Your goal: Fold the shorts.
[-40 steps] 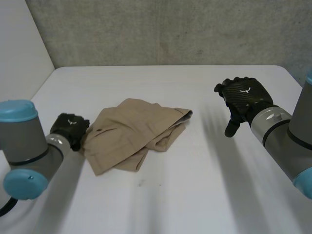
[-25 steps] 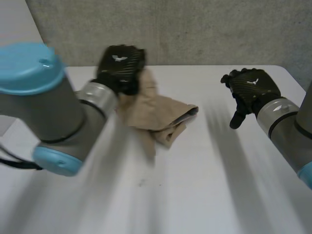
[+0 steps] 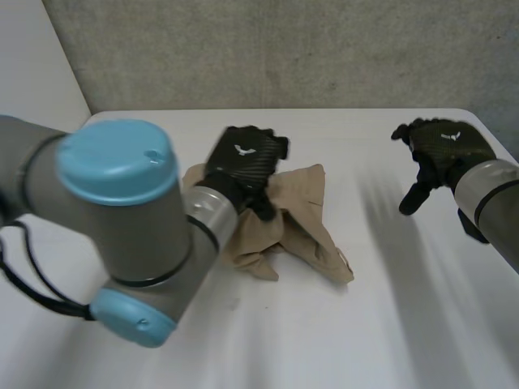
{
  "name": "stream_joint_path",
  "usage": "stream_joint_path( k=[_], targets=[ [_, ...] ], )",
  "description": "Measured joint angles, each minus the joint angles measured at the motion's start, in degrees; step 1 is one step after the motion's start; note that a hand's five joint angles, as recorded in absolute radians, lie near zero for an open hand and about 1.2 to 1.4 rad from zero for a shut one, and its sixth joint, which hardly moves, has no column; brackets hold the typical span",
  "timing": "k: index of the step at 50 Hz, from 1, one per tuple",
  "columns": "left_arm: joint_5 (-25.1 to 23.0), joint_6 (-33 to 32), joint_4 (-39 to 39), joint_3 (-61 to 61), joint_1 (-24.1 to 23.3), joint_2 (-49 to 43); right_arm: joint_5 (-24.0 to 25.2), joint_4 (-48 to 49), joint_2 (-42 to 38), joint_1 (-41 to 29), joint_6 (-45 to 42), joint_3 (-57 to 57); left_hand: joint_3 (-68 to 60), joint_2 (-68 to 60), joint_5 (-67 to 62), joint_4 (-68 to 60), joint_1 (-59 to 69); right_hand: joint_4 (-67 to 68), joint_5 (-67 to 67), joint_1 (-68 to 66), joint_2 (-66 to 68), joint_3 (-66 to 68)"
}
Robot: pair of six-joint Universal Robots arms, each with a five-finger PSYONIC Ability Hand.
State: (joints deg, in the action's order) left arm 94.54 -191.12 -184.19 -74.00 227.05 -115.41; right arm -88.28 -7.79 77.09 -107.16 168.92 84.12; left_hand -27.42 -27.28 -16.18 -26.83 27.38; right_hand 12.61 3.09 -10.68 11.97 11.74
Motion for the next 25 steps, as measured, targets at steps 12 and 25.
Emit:
stream_joint_path(
  k=[12, 25],
  targets=[
    [8.9, 12.8, 4.0, -11.9, 2.1, 8.9, 7.4, -2.2, -1.7, -0.7, 20.1, 7.4, 0.0, 0.2, 0.1, 0.1, 0.0, 0.0, 0.0, 0.0, 0.0, 0.0],
    [12.0, 23.5, 11.5, -19.0, 7.9, 11.1, 10.5, 1.5, -4.7, -9.8, 21.8, 13.0, 0.0, 0.2, 0.1, 0.1, 0.0, 0.0, 0.0, 0.0, 0.0, 0.0]
  ],
)
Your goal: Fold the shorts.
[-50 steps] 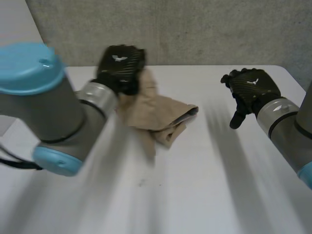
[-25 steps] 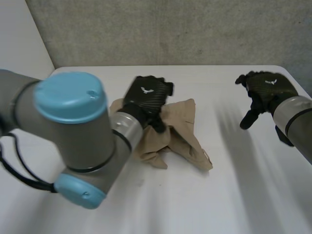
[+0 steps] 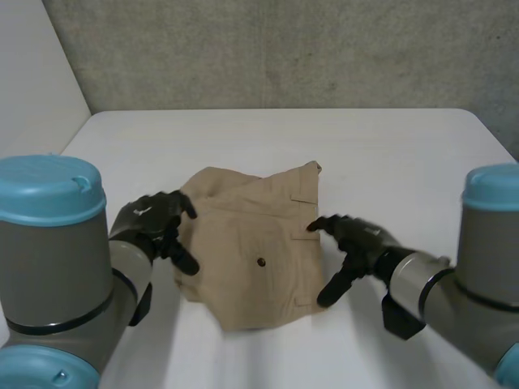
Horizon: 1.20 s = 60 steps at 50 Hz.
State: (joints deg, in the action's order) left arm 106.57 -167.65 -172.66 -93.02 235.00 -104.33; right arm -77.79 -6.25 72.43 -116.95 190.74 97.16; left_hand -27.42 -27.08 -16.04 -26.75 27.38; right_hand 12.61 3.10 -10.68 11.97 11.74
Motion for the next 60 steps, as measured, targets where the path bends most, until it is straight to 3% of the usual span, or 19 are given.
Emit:
stream_joint_path(
  k=[11, 22, 33, 40, 44, 54, 60],
  targets=[
    [-0.7, 0.4, 1.3, -5.2, 7.5, 1.4, -6.2, 8.1, -3.8, -8.2, -14.3, 2.9, 0.0, 0.0, 0.0, 0.0, 0.0, 2.0, 2.0, -1.8, 2.4, 2.7],
    [-0.8, 0.3, 0.8, -6.3, 8.0, 1.5, -11.7, 14.4, -8.5, -9.8, -24.5, 2.1, 0.0, 0.0, 0.0, 0.0, 0.0, 11.5, 10.0, -10.0, 11.2, 12.4],
    [-1.6, 0.3, 0.5, -6.3, 7.5, 1.6, -12.0, 16.7, -11.4, -9.7, -26.3, 0.9, 0.0, 0.0, -0.2, 0.0, 0.0, 16.6, 14.7, -14.3, 17.1, 17.5],
    [-2.1, 0.3, 0.5, -6.3, 7.4, 1.9, -11.7, 17.2, -12.8, -9.7, -26.2, -0.7, 0.0, 0.0, -0.2, 0.0, 0.0, 43.1, 40.0, -32.5, 44.0, 43.8],
    [-2.1, 0.3, 0.4, -6.4, 7.4, 1.9, -11.4, 17.4, -13.1, -9.7, -26.1, -2.3, 0.0, -0.1, -0.5, -0.1, 0.0, 52.0, 48.6, -40.1, 52.3, 52.4],
    [-3.9, 0.3, 0.3, -8.1, 7.4, 1.9, -11.6, 16.8, -10.2, -9.3, -25.6, -10.3, -2.2, -2.5, -3.7, -3.0, 2.1, 55.4, 52.6, -44.6, 54.8, 55.6],
    [-7.5, 0.5, 0.3, -10.3, 7.3, 1.8, -12.0, 14.9, -6.4, -9.2, -25.9, -18.3, -4.1, -4.4, -5.6, -5.0, 4.3, 55.4, 52.6, -44.6, 54.8, 55.6]
  ],
)
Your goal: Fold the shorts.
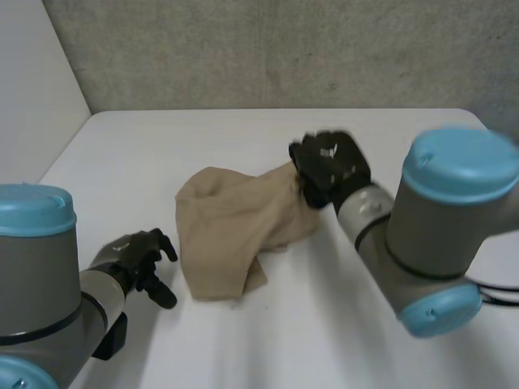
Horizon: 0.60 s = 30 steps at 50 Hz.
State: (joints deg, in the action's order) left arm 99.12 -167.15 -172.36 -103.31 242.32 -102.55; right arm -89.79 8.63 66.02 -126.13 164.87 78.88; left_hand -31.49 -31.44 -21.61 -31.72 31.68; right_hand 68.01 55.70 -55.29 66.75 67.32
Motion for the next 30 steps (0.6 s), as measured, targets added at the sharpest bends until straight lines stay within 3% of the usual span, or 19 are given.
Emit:
stream_joint_path(
  k=[13, 30],
  targets=[
    [-2.8, 2.4, -2.9, -0.5, -0.9, -4.3, -0.5, -5.1, 2.9, -0.7, 0.3, -8.0, -0.3, -0.4, -0.3, -0.3, 0.2, 0.2, 0.0, 0.0, 0.0, 0.0],
    [-3.2, 14.6, -4.3, 12.2, -4.7, -15.8, -1.5, -5.3, 6.3, -0.9, 1.3, -7.6, -0.3, -0.2, 0.4, 0.3, -0.2, 0.2, 0.0, 0.0, 0.0, 0.0]
  ],
)
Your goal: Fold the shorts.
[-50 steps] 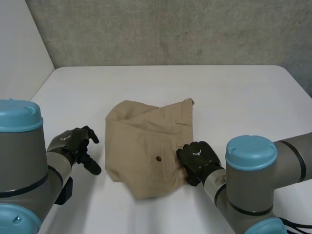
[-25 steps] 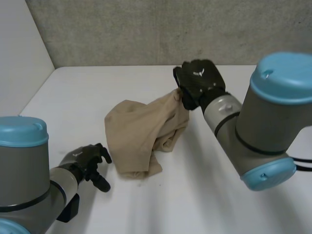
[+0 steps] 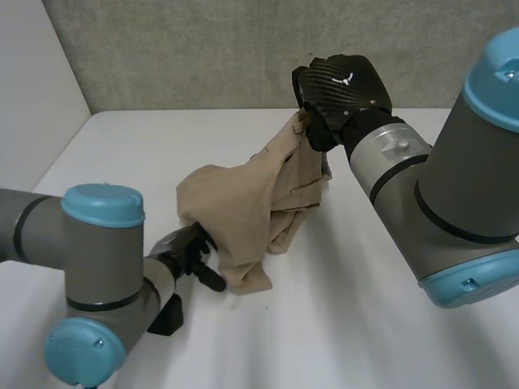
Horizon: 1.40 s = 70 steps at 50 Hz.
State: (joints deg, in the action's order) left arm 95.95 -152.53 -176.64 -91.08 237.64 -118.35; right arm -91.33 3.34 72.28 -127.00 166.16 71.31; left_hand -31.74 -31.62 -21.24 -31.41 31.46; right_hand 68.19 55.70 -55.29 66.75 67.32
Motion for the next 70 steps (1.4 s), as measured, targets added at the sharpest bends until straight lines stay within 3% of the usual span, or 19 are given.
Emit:
stream_joint_path(
  k=[4, 9, 13, 14, 15, 16, 19, 20, 28, 36, 41, 46, 55, 64, 70],
  targets=[
    [-0.4, 1.1, 0.0, 1.0, -0.7, -0.6, 0.0, 0.0, 0.1, 0.0, 0.0, 0.0, 1.1, 1.2, 1.1, 1.2, -1.3, 0.0, 0.0, 0.0, 0.0, 0.0],
    [-5.1, 5.7, 0.0, 5.7, -3.3, -4.0, -0.1, 0.0, 0.2, 0.2, 0.1, -0.3, 5.1, 5.1, 5.4, 5.5, -5.5, 0.0, 0.0, 0.0, 0.0, 0.0],
    [-6.9, 6.9, 0.0, 9.4, -3.7, -7.6, -0.1, 0.0, 0.4, 0.4, 0.2, -0.3, -2.7, -2.9, -2.2, -2.1, 3.2, 0.0, 0.3, 0.0, 0.0, 0.0],
    [-7.1, 7.1, 0.0, 10.4, -3.8, -8.6, -0.1, 0.0, 0.5, 0.5, 0.3, -0.3, -13.2, -13.5, -12.5, -12.7, 13.7, 0.0, 0.3, 0.0, 0.0, 0.0],
    [-7.1, 7.2, 0.1, 11.9, -3.8, -10.0, -0.1, 0.0, 0.7, 0.6, 0.4, -0.3, -13.2, -13.5, -12.5, -12.7, 13.7, 0.0, 0.3, 0.0, 0.0, 0.0],
    [-6.9, 7.2, 0.4, 13.4, -3.8, -11.3, -0.1, 0.0, 1.0, 0.7, 0.5, -0.2, -26.6, -27.2, -26.6, -26.9, 26.5, 0.0, 0.3, 0.0, 0.0, 0.0],
    [-4.6, 6.5, 1.8, 16.9, -3.3, -13.7, -0.1, -0.6, 1.8, 1.4, 0.3, 0.2, -26.6, -27.2, -26.6, -26.9, 26.5, 0.0, 0.3, 0.0, 0.0, 0.0],
    [-3.8, 6.1, 2.2, 17.5, -3.0, -13.6, -0.1, -1.0, 2.0, 1.7, 0.1, 0.3, -35.5, -36.2, -35.2, -36.6, 31.3, 0.0, 0.3, 0.0, 0.0, 0.0],
    [0.2, -2.4, 5.1, 14.8, 2.7, -0.9, 0.6, -8.3, 2.0, 5.9, -4.6, 0.6, -36.0, -36.6, -35.2, -36.8, 31.3, 0.0, 0.3, 0.0, 0.0, 0.0],
    [-1.1, -19.4, 7.3, 9.2, 6.9, 15.6, 0.2, -15.6, 2.3, 7.8, -13.7, 0.6, -36.1, -36.7, -35.2, -36.8, 31.3, 0.0, 0.3, 0.0, 0.0, 0.0],
    [-2.2, -32.6, 14.4, 6.8, 7.2, 23.4, -0.3, -24.3, 5.4, 7.6, -21.1, 1.1, -36.1, -36.7, -35.2, -36.8, 31.3, 0.0, 0.3, 0.0, 0.0, 0.0],
    [-2.7, -41.4, 22.5, 4.7, 6.8, 29.8, -0.3, -34.3, 9.4, 7.2, -25.8, 2.5, -36.1, -36.8, -35.2, -36.8, 31.3, 0.0, 0.3, 0.0, 0.0, 0.0],
    [-3.2, -46.6, 26.9, 5.7, 6.6, 41.1, 0.2, -39.5, 16.9, 7.5, -27.5, 0.5, -36.3, -36.8, -35.2, -37.0, 31.3, 0.0, 0.3, 0.0, 0.0, 0.0],
    [-4.0, -45.2, 24.9, 16.9, 7.0, 45.8, 0.2, -31.1, 23.0, 7.7, -18.7, -8.4, -36.3, -36.8, -35.2, -37.0, 31.3, 0.0, 0.5, 0.0, 0.0, 0.0],
    [-3.4, -41.9, 18.3, 20.9, 7.5, 45.4, -0.3, -25.8, 23.0, 8.0, -16.2, -10.0, -36.3, -36.8, -35.2, -37.0, 31.3, 0.0, 0.6, 0.0, 0.0, 0.0]
  ],
)
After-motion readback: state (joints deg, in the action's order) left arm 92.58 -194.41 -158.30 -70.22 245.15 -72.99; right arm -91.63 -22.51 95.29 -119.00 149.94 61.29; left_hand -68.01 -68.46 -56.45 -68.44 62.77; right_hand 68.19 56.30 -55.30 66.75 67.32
